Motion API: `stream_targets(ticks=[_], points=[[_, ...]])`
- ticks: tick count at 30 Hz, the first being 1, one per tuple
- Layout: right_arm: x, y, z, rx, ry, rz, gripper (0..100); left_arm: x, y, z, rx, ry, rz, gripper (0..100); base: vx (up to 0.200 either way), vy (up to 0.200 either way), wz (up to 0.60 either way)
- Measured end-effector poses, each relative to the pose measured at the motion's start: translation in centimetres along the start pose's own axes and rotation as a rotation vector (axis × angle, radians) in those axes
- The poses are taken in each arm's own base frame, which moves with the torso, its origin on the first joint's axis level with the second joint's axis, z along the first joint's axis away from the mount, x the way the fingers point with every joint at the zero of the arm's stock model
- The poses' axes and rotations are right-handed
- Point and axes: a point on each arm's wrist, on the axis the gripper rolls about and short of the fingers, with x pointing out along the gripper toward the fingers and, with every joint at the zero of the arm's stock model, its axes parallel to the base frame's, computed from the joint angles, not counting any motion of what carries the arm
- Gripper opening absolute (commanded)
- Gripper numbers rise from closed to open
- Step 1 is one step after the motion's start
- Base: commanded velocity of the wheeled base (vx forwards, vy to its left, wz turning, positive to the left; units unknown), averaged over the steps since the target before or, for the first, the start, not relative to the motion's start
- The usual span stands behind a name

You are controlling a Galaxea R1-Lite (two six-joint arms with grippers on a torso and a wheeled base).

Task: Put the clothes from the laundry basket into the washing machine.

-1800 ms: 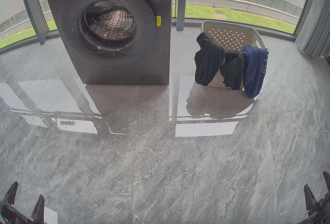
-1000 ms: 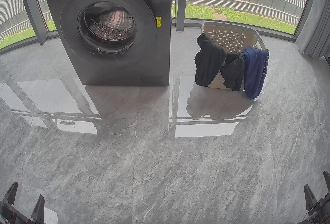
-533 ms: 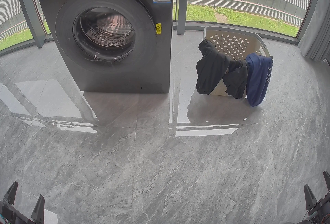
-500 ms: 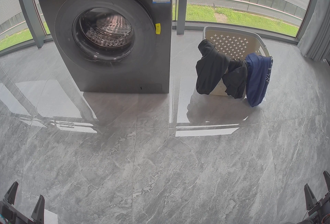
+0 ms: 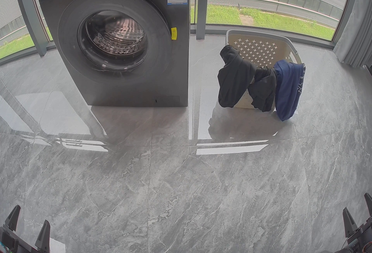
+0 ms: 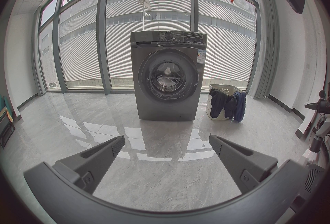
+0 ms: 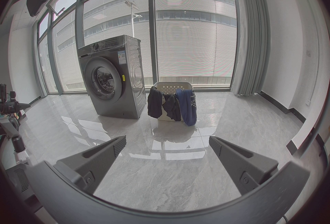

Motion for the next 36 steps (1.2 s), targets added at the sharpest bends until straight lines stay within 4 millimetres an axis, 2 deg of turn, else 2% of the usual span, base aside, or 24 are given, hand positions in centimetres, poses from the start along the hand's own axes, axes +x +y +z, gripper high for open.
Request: stream_targets(ticks=[6, 15, 36], points=[[0.00, 0.00, 0.00, 0.000, 0.000, 0.000, 100, 0.00, 0.00, 0.00, 0.000, 0.000, 0.000, 100, 0.200, 0.000, 0.00], [0.00, 0.00, 0.00, 0.000, 0.000, 0.000, 100, 0.00, 0.00, 0.00, 0.002, 0.000, 0.000, 100, 0.000, 0.000, -0.40], [0.00, 0.00, 0.00, 0.000, 0.000, 0.000, 100, 0.00, 0.00, 0.00, 0.000, 0.000, 0.000, 100, 0.200, 0.000, 0.00]])
